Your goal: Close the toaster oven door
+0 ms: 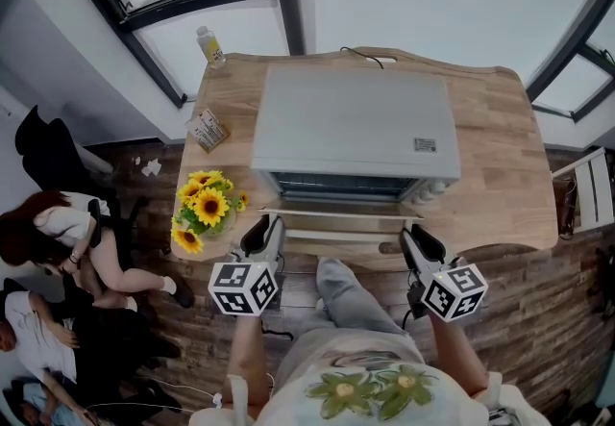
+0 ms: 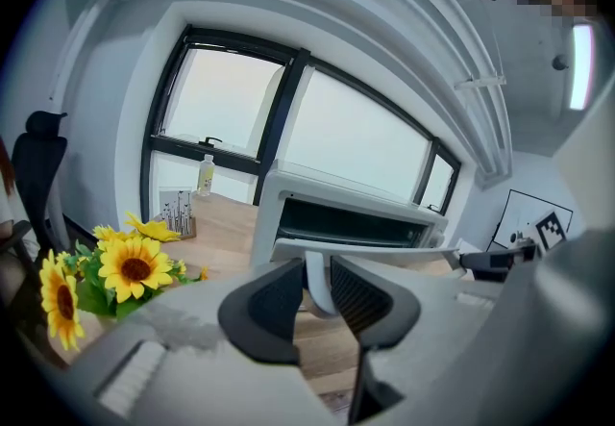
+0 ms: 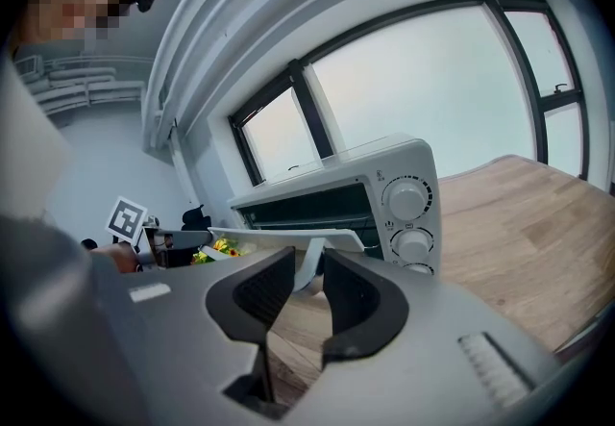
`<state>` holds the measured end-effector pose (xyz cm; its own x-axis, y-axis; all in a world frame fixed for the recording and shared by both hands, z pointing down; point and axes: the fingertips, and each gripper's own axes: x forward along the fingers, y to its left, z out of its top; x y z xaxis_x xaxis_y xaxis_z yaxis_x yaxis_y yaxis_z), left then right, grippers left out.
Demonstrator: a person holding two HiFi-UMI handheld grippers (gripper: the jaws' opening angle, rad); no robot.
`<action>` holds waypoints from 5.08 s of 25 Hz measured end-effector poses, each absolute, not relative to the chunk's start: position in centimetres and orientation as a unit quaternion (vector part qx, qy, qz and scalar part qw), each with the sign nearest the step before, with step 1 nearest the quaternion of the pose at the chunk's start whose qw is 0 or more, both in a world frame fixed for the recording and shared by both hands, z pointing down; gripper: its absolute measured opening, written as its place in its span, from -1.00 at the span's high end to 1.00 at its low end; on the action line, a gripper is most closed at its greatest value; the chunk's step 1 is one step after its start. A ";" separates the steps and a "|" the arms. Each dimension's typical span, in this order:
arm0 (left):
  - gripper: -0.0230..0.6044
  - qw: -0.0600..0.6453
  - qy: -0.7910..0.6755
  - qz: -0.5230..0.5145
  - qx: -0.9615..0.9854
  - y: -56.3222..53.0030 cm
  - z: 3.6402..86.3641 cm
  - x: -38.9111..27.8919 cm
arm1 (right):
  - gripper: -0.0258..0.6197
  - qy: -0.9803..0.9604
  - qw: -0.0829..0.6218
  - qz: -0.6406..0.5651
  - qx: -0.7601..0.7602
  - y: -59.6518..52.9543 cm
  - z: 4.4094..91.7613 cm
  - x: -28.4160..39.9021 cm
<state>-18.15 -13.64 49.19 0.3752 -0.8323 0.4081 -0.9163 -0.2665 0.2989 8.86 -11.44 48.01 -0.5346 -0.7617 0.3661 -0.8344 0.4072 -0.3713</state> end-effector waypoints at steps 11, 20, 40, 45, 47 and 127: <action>0.60 0.242 -0.554 0.083 0.792 -14.7 48.6 -18.0 | 0.63 -0.836 0.061 0.260 0.480 -12.4 47.5 9.0; 0.60 0.231 -0.556 0.083 0.794 -15.4 48.2 -17.9 | 0.63 -0.834 0.056 0.260 0.483 -13.1 47.1 9.1; 0.60 0.222 -0.552 0.076 0.800 -17.2 47.4 -17.9 | 0.63 -0.831 0.049 0.263 0.488 -15.0 46.4 9.2; 0.59 0.220 -0.551 0.075 0.802 -17.7 47.2 -17.8 | 0.63 -0.830 0.044 0.267 0.488 -15.4 46.2 9.3; 0.60 0.218 -0.551 0.072 0.802 -17.9 47.1 -17.8 | 0.63 -0.829 0.040 0.270 0.488 -15.6 46.1 9.3; 0.92 0.130 -0.498 0.036 0.857 -12.8 42.9 -11.0 | 0.92 -0.888 0.069 0.114 0.441 -12.0 43.3 4.2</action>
<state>-11.02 -12.85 42.88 0.5011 -0.8439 0.1919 -0.8628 -0.4698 0.1867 4.15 -12.03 43.25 -0.6019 -0.7670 0.2222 -0.7983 0.5854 -0.1415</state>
